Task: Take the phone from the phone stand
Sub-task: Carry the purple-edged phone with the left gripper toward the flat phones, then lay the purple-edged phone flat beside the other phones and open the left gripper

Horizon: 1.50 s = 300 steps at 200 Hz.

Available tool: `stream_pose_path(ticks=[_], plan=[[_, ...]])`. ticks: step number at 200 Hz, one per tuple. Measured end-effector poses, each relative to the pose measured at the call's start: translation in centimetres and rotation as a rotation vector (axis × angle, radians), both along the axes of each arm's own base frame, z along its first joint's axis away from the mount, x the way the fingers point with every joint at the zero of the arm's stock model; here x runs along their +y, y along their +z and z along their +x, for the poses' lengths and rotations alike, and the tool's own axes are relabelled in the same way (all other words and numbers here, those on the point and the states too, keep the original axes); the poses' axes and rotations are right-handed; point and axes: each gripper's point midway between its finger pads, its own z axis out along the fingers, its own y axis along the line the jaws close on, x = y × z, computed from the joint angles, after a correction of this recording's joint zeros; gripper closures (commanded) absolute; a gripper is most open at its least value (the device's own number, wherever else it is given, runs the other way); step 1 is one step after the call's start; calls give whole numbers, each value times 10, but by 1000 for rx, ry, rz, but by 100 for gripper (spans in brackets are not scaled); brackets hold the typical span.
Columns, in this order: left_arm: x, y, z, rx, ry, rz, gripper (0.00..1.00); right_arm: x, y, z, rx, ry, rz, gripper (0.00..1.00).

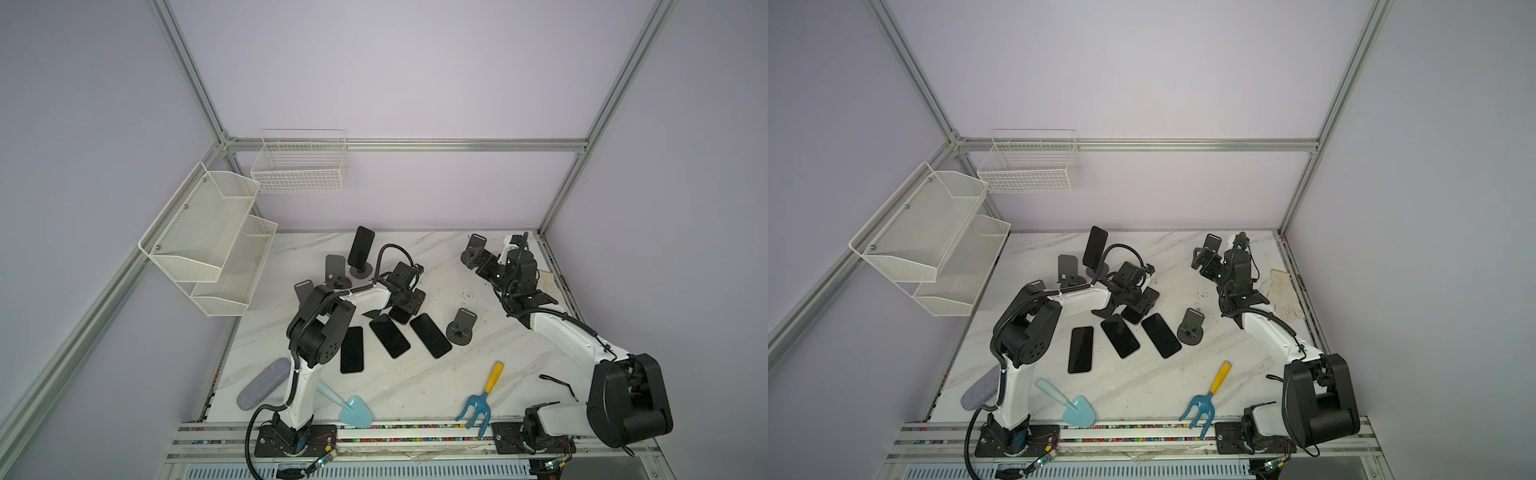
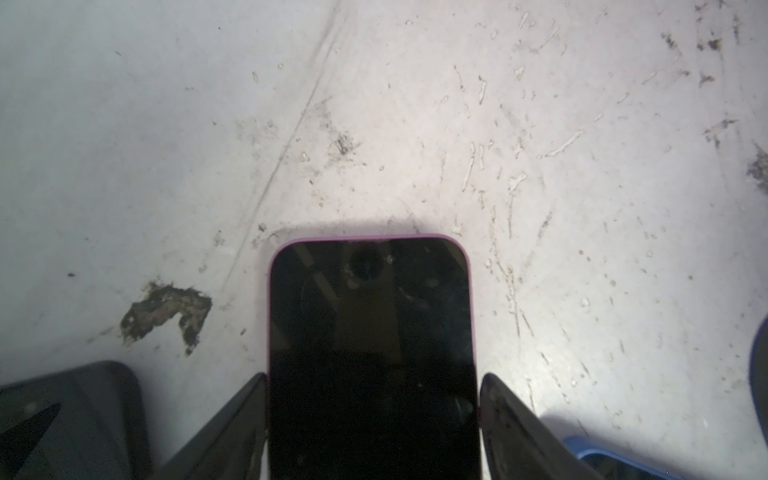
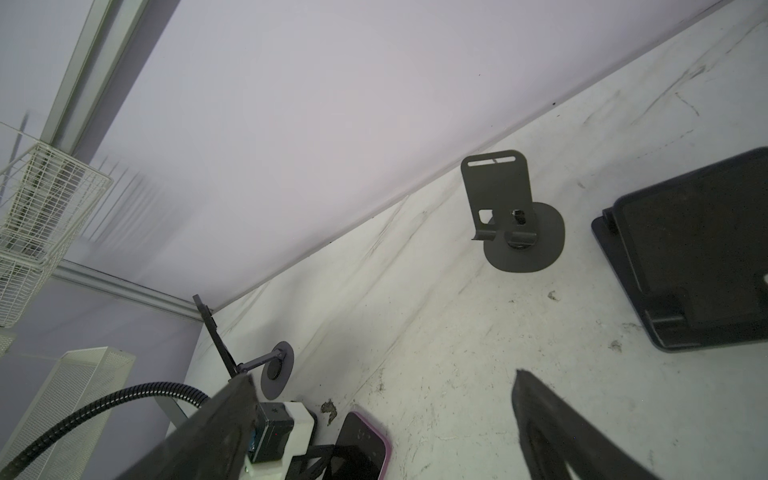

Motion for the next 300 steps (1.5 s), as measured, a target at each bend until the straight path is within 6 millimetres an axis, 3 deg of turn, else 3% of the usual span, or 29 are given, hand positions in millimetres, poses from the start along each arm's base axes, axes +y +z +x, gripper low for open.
stream_pose_path(ticks=[60,79,100,148,187,226,278,300], plan=[[0,2,-1,10,-1,1,19,0,-1,0,2,2,-4,3],[1,12,-3,5,-3,0,16,0,0,0,0,2,-4,3],[-1,40,-1,-27,-5,-23,14,1,-1,0,2,7,-3,3],[-6,137,11,-194,-14,-116,12,7,-10,3,23,31,-3,3],[8,179,13,-289,30,-120,0,14,-19,4,41,55,-4,3],[42,195,22,-302,112,-102,0,18,-18,4,35,70,-5,3],[129,183,52,-198,268,-132,0,21,-19,3,35,82,-12,3],[152,188,65,-191,294,-170,0,21,-19,3,35,80,-13,3]])
